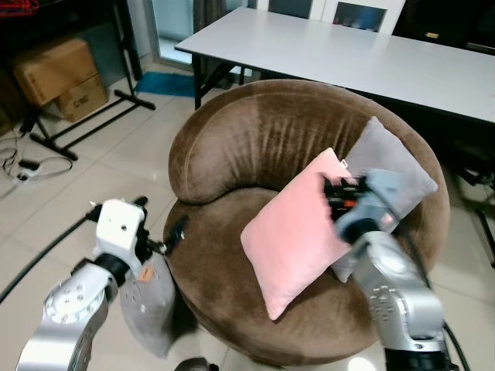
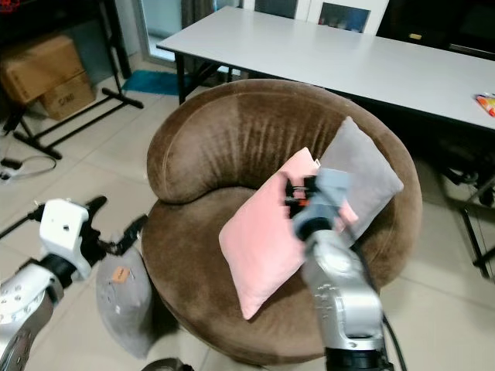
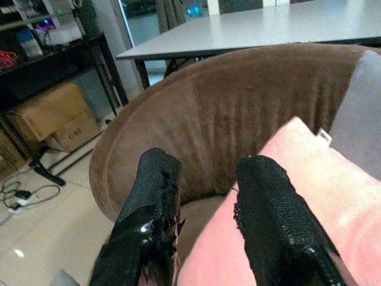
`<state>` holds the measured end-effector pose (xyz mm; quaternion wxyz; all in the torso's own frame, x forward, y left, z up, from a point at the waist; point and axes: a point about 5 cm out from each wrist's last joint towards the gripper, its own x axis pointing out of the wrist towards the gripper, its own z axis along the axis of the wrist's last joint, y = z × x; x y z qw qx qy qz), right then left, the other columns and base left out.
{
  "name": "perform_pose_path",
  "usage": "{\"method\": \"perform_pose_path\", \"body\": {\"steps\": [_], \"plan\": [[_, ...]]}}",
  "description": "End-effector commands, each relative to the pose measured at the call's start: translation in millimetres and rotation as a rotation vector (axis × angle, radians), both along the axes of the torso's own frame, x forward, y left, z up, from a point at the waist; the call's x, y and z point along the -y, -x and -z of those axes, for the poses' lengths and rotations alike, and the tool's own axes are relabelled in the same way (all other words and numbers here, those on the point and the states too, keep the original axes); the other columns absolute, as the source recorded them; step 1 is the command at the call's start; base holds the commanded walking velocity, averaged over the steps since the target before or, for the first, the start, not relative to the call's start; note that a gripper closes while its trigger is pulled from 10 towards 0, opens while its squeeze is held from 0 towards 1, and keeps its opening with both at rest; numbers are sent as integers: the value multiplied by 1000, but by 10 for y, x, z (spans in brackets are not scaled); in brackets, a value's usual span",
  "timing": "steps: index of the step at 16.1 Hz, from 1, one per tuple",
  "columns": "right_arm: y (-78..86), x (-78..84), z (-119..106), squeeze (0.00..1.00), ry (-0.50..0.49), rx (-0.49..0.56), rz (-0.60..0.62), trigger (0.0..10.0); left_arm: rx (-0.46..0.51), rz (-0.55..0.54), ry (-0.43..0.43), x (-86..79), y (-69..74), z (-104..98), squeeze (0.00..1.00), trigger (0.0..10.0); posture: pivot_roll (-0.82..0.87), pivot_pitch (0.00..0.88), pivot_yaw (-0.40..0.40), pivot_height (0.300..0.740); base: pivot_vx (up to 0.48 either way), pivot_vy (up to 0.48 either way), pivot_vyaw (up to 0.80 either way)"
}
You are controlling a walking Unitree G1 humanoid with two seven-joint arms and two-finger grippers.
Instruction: Move the pillow to the sofa from floor
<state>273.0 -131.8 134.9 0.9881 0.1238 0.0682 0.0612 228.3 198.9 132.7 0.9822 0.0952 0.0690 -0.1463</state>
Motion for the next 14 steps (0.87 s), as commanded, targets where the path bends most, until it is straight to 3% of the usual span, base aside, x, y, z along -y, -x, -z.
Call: {"method": "perform_pose_path", "body": {"steps": [1,14], "plan": [[12,86,0,0,39,-13,20,10000,3,-5,-8,32,-34,10,0,10000,-4,0,-31,740,0,371,0],[-45,110,-48,0,75,-19,43,10000,24,-9,-22,112,-98,28,0,10000,-9,0,-47,740,0,368,0]]}}
